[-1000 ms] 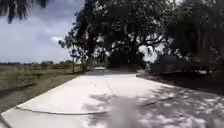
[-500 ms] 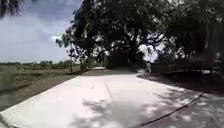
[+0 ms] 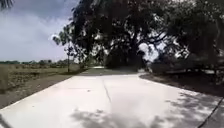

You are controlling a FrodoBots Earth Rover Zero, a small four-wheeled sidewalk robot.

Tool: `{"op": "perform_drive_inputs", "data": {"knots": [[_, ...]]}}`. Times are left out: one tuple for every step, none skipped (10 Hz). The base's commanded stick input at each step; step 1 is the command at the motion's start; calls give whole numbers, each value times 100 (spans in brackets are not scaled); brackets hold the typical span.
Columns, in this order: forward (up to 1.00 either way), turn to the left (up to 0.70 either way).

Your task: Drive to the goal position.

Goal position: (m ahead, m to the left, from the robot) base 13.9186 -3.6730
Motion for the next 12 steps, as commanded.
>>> {"op": "perform_drive_inputs", "data": {"knots": [[70,0],[70,0],[70,0],[70,0],[70,0],[70,0],[70,35],[70,29],[70,0],[70,0],[70,0],[70,0]]}}
